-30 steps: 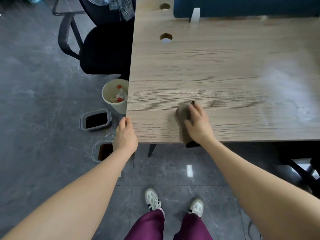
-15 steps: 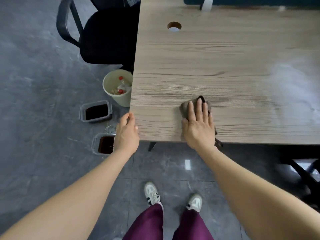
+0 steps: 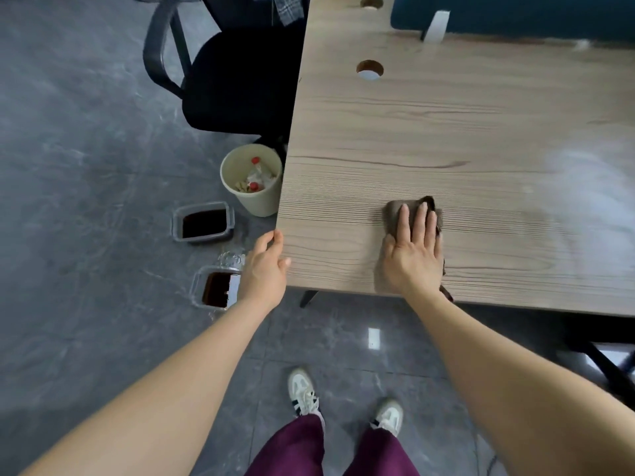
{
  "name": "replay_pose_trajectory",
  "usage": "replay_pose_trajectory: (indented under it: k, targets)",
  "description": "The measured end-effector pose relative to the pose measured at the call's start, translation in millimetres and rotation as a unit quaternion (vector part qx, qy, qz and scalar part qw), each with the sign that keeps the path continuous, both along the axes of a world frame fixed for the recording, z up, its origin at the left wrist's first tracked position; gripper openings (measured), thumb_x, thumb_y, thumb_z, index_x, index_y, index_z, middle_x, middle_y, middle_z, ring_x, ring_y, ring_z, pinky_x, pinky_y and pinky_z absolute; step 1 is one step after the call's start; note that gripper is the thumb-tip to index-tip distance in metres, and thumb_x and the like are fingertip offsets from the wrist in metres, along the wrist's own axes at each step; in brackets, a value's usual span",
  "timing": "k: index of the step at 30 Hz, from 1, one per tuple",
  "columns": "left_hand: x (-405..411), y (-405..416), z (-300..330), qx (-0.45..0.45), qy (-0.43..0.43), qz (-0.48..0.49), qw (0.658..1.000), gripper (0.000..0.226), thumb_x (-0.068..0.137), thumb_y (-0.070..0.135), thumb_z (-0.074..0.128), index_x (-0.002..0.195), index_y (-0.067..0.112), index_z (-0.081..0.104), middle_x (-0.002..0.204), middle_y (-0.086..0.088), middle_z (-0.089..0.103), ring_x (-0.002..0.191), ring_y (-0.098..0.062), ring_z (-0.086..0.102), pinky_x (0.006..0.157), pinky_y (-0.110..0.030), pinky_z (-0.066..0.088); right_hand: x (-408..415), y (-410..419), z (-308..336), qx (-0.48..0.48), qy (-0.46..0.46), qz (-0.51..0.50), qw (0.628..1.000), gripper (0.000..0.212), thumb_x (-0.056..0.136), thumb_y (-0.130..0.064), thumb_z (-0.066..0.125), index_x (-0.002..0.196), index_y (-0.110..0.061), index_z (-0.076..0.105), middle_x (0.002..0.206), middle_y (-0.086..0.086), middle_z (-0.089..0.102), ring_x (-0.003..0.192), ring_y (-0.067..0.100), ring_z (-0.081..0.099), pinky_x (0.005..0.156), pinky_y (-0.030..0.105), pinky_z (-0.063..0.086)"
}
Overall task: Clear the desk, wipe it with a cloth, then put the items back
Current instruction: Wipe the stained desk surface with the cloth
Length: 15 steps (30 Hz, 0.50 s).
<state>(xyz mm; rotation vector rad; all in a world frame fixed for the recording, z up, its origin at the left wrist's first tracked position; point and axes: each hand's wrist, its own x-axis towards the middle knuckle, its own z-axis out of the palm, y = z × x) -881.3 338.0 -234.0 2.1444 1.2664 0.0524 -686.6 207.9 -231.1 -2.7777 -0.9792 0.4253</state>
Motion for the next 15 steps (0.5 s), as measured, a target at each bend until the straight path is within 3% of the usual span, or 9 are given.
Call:
replay_pose_trajectory:
  k: [5, 8, 10, 12, 15]
  targets:
    - [-3, -1, -2, 0.007, -0.033, 0.003, 0.999, 0.051, 0.096, 0.009, 0.047, 0.145, 0.010, 0.033, 0.152, -0.001, 0.027, 0.133, -0.019, 0.036, 0.108, -0.023, 0.026, -82, 37, -5, 0.038, 0.012, 0.223, 0.974, 0.057, 0.098, -0.040, 0.020, 0.151, -0.029, 0.003, 0.158, -0.001, -0.009, 0.146, 0.017, -0.010, 0.116, 0.035, -0.006]
    - [-4, 0, -2, 0.006, -0.032, -0.005, 0.999, 0.051, 0.096, 0.010, 0.048, 0.145, 0.010, 0.033, 0.152, -0.003, 0.026, 0.135, -0.020, 0.035, 0.108, -0.022, 0.023, -73, 13, -3, 0.039, 0.010, 0.299, 0.953, 0.058, 0.095, -0.043, 0.013, 0.150, -0.033, 0.003, 0.158, -0.007, -0.008, 0.145, 0.012, -0.009, 0.115, 0.031, -0.003]
    - [-5, -2, -1, -0.012, -0.028, 0.001, 1.000, 0.053, 0.098, 0.015, 0.046, 0.148, 0.015, 0.027, 0.153, 0.000, 0.022, 0.134, -0.019, 0.034, 0.109, -0.027, 0.026, -36, -28, -5, 0.038, -0.022, 0.237, 0.971, 0.057, 0.095, -0.044, 0.013, 0.150, -0.033, 0.004, 0.156, -0.009, -0.010, 0.143, 0.010, -0.011, 0.115, 0.030, -0.002]
    - [-4, -4, -1, -0.016, -0.030, 0.010, 0.999, 0.053, 0.099, 0.018, 0.043, 0.149, 0.018, 0.024, 0.154, 0.003, 0.021, 0.134, -0.020, 0.032, 0.109, -0.031, 0.028, 10, -68, -2, 0.007, -0.041, 0.088, 0.995, 0.056, 0.098, -0.041, 0.016, 0.152, -0.029, 0.006, 0.157, -0.004, -0.010, 0.145, 0.015, -0.011, 0.118, 0.032, -0.003]
    - [-4, -6, 0, -0.007, -0.029, 0.012, 0.999, 0.052, 0.100, 0.019, 0.041, 0.149, 0.020, 0.023, 0.154, 0.005, 0.021, 0.134, -0.021, 0.029, 0.108, -0.032, 0.026, 29, -76, 2, -0.027, -0.011, -0.105, 0.994, 0.058, 0.099, -0.034, 0.025, 0.152, -0.023, 0.004, 0.159, 0.005, -0.009, 0.146, 0.022, -0.010, 0.119, 0.041, -0.002]
